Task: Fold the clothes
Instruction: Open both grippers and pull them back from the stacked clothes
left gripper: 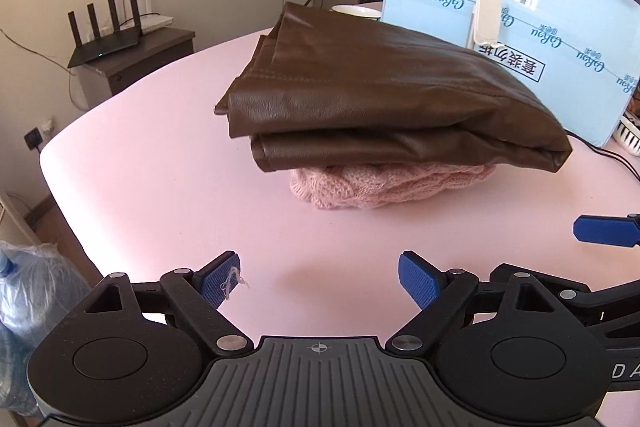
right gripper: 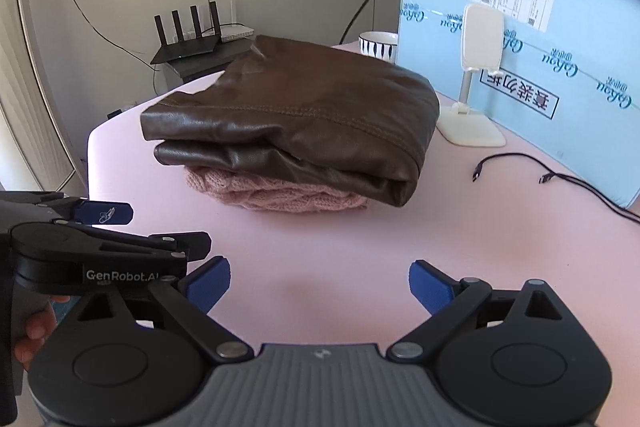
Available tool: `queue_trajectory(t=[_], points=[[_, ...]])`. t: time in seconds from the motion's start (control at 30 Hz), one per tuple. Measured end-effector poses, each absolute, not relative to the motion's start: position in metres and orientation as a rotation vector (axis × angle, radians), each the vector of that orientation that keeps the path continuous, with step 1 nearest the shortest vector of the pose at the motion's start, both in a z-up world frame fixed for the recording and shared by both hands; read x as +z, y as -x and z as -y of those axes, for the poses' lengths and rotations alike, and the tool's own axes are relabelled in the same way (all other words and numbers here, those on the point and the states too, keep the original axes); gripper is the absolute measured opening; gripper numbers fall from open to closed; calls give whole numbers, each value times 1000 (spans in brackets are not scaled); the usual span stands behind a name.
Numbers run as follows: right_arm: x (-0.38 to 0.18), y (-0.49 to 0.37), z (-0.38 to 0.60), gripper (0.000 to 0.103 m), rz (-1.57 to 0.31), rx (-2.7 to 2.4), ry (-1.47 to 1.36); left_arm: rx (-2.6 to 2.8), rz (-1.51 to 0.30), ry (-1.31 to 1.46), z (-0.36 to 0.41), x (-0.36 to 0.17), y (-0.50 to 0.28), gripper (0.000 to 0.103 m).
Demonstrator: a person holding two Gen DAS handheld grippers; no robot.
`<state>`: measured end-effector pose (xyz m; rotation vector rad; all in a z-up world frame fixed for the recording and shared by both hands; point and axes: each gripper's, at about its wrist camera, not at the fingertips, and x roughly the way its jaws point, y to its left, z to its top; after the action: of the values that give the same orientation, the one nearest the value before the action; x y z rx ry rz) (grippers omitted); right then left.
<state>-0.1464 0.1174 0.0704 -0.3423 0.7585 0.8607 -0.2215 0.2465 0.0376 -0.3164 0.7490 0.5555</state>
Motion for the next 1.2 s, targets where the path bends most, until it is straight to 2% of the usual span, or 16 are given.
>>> queue_trajectory(t=[0.3, 0.6, 1.2], points=[[30, 128, -119, 98, -846, 776, 307, 670, -648, 191, -227, 13, 215, 92], [18, 123, -116, 101, -766, 740, 293, 687, -580, 169, -222, 7, 208, 93], [21, 86, -49, 101, -806, 562, 194, 458, -664, 106, -171, 12, 133, 93]])
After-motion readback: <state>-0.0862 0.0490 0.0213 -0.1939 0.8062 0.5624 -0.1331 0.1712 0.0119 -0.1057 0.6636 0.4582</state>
